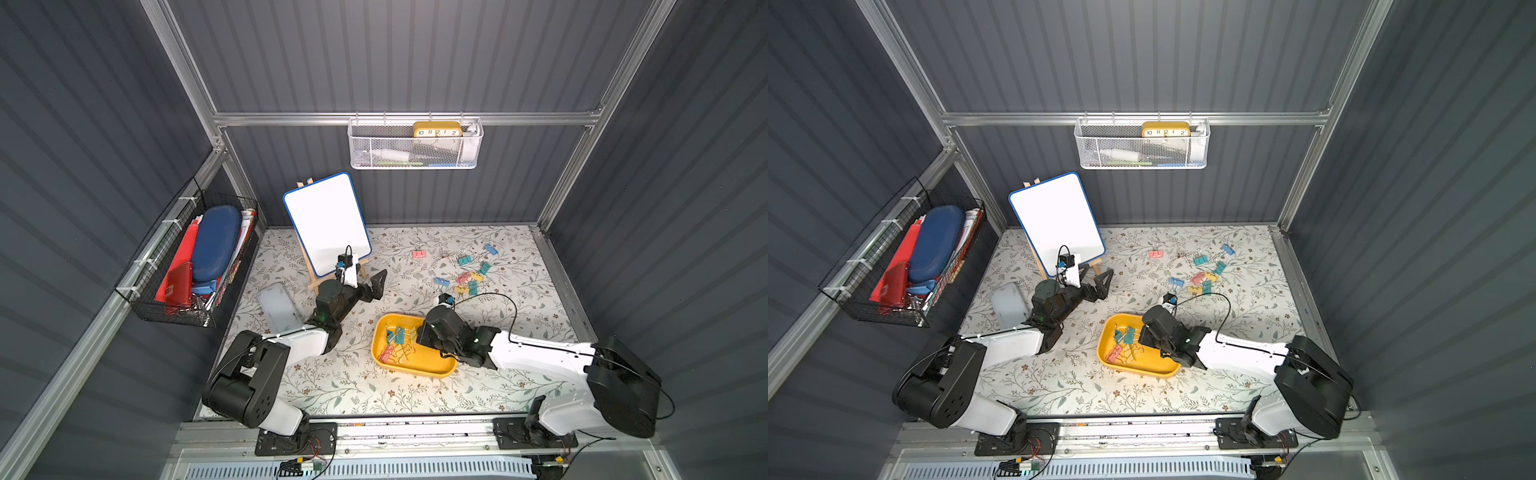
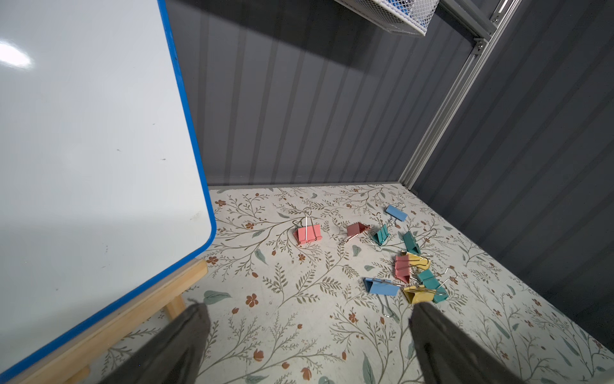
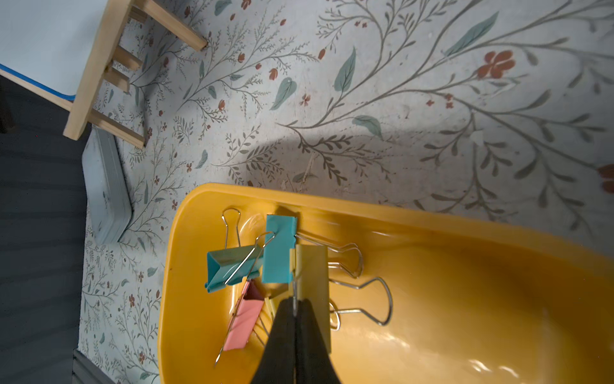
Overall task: Put the binder clips in the storage box
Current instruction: Place the binder clip in the storage box, then pick up the binder clip at the center of the board.
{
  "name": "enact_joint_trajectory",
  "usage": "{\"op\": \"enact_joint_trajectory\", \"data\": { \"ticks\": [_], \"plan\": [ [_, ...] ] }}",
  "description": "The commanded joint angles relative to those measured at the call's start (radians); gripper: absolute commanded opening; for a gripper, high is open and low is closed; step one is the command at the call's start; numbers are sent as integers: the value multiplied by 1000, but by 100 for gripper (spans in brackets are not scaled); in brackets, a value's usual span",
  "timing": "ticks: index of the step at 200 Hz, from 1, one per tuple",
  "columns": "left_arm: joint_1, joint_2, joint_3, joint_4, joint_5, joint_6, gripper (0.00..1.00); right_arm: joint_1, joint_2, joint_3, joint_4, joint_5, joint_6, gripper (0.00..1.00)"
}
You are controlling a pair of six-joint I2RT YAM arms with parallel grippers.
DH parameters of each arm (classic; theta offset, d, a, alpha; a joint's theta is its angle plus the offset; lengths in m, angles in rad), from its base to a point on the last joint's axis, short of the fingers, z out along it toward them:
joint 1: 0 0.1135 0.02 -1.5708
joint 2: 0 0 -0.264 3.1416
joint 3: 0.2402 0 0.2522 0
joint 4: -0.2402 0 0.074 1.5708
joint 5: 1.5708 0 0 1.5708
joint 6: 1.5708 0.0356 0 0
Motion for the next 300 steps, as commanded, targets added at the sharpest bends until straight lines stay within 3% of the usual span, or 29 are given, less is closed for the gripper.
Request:
{"op": "enact_joint_trajectory", "data": {
  "ticks": [1,23,59,108,128,156,178,232,300],
  "plan": [
    [0,1,22,5,8,14,99,12,54,21,99,12,45,0],
    [0,2,24,6,11,12,99,31,82,17,98,36,57,0],
    [0,-4,22,4,15,11,99,48,51,14,39,76,31,29],
    [0,-9,21,8,16,11,99,18,-167,85,-163,397,-193,45],
    [0,-3,24,5,16,10,99,-85,-196,150,-223,350,-328,47],
    [0,-4,23,3,18,11,99,-303,-113,319,-423,148,-445,49],
    [0,-8,23,-1,16,12,99,-392,-5,435,-572,120,-342,49],
    [0,-3,27,-3,18,14,99,-498,75,336,-300,122,-3,54],
    [0,-6,28,-4,21,15,99,-561,222,317,-227,45,186,57]
  ]
}}
